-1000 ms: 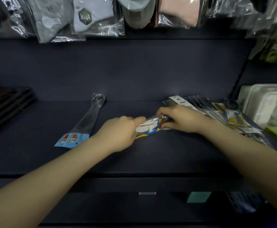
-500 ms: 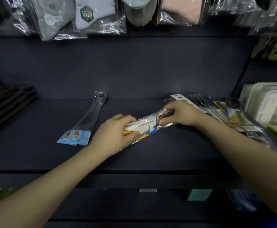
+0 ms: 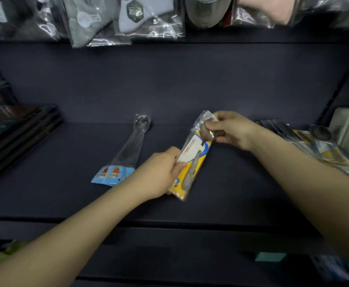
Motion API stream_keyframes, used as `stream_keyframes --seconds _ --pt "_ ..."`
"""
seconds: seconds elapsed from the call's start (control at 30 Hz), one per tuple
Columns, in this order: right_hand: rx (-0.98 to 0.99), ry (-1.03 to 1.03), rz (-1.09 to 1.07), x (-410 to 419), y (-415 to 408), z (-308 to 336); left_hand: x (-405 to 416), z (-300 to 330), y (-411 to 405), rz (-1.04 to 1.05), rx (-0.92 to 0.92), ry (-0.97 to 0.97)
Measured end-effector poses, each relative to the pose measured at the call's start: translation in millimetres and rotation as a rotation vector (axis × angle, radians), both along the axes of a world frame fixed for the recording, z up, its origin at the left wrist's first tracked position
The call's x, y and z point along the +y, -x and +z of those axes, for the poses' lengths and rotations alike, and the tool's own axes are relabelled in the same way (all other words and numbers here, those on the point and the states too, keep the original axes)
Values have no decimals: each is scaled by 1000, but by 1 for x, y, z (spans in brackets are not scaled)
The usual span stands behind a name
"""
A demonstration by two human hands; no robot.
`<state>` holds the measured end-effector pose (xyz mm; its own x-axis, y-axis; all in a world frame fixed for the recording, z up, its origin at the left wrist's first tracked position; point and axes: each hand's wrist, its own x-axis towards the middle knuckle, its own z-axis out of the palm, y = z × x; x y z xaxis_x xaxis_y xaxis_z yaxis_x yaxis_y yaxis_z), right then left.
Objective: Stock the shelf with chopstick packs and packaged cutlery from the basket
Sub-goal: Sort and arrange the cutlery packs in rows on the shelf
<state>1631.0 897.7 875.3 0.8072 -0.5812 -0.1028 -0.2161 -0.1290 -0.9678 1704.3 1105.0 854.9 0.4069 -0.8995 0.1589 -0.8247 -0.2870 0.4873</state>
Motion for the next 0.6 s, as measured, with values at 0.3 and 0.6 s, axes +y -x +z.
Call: stream_keyframes --seconds 0.3,0.6 --pt "105 127 -157 6 -103 -5 62 13 -83 -137 -88 12" --pt "70 310 -305 28 -121 -28 54 0 -118 -131 44 -198"
